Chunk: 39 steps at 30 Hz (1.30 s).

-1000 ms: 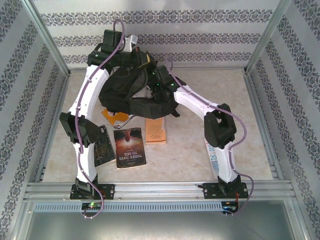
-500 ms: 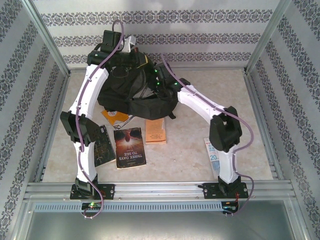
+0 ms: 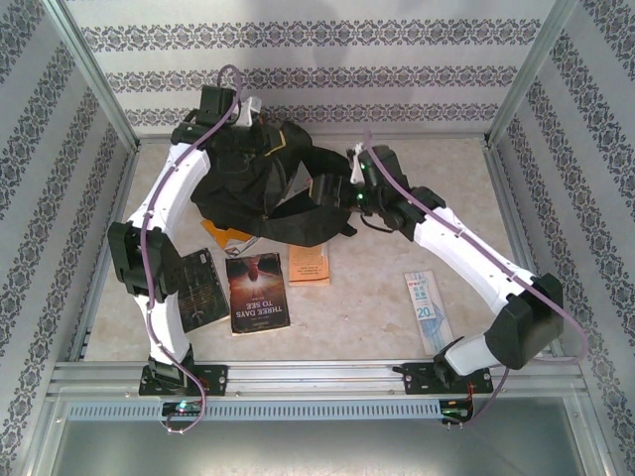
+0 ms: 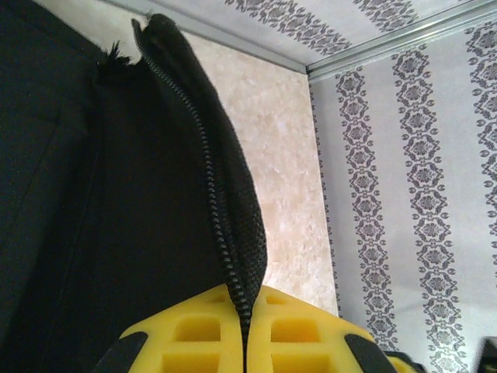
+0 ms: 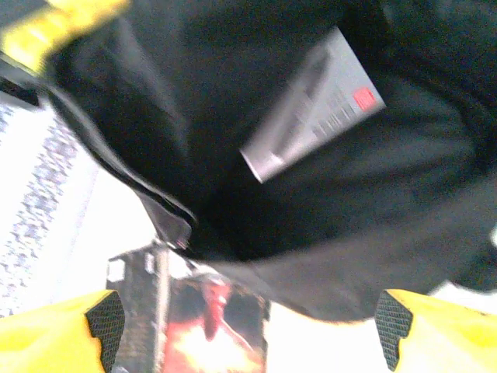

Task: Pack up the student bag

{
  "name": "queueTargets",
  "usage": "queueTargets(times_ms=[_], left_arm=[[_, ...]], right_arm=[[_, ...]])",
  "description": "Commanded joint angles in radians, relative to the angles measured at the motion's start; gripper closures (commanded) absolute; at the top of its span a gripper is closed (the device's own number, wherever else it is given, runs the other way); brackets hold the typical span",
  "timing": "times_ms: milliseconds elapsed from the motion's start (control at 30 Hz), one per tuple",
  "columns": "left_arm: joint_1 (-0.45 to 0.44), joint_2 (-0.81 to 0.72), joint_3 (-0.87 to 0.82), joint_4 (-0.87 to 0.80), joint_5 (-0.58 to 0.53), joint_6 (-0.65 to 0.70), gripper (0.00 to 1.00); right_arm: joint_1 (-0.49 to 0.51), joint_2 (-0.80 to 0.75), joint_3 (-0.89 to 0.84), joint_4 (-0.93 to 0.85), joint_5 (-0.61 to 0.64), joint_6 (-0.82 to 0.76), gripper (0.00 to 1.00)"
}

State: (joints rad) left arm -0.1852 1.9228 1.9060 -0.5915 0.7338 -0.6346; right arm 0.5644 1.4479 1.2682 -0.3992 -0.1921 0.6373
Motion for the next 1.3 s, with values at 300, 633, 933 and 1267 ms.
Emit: queueTargets(times_ms=[300, 633, 933, 1267], left_arm=[[-0.057, -0.044, -0.232, 0.223, 0.024, -0.077, 1.0], [-0.061, -0.053, -0.238, 0.199, 0.031, -0.058, 1.0], [-0.075, -0.051, -0.234, 0.19, 0.027, -0.051, 1.0], [-0.076, -0.054, -0.229, 0.169, 0.018, -0.03, 1.0]], right_arm=[[-0.125, -0.26, -0.446, -0.399, 0.314, 0.226, 0.02], [-0.437, -0.205, -0.678, -0.162, 0.086, 0.227, 0.02], [-0.331, -0.124, -0.68, 0.029, -0.064, 0.438, 0.03], [-0.12, -0.102, -0.493, 0.02, -0.07, 0.547, 0.04]])
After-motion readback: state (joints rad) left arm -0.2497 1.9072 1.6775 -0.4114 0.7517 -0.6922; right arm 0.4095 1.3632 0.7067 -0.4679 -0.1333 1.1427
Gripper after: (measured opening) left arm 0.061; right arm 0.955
